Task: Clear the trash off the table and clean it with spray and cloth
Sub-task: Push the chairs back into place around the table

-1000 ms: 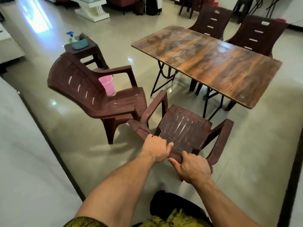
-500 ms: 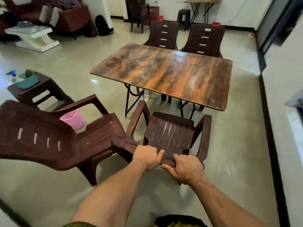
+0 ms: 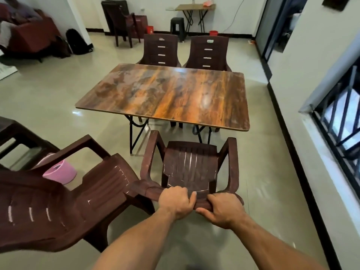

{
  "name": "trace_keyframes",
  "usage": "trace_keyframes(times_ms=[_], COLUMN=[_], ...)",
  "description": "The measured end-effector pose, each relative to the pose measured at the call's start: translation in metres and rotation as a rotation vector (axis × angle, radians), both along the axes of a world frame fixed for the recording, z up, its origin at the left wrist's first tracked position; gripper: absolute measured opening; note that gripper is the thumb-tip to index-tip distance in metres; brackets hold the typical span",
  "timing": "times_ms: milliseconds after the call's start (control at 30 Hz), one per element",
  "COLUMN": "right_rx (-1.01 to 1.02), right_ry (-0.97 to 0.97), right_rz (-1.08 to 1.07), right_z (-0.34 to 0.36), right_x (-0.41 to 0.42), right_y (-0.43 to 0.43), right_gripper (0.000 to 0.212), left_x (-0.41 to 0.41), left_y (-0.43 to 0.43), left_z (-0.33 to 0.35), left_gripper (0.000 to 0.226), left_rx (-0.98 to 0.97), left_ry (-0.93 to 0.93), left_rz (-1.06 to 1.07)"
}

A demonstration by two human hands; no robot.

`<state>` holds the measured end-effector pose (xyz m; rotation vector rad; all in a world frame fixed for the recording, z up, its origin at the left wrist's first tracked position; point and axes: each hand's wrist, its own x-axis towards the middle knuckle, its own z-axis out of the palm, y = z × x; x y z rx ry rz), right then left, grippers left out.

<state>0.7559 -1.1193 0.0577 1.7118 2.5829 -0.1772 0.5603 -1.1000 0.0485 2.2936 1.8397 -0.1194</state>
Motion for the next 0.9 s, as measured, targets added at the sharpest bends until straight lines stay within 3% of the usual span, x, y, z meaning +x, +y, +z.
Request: trace_keyframes(times_ms=[333, 900], right_rx=[-0.003, -0.021], right_ry=[0.014, 0.023], right_rz=[-0.06, -0.076], right_z=[-0.002, -0.007], right_x=[-0.019, -0.021], right_y=[0.003, 0.018], right_gripper=[0.081, 0.082], left_x=[-0.021, -0.024], left_y=[0.009, 0.025], left_z=[0.001, -0.003], left_gripper=[0.06, 0.06], left_rx=[0.047, 0.044], left_ry=[0.01, -0.035], left_rz=[-0.1, -0.068])
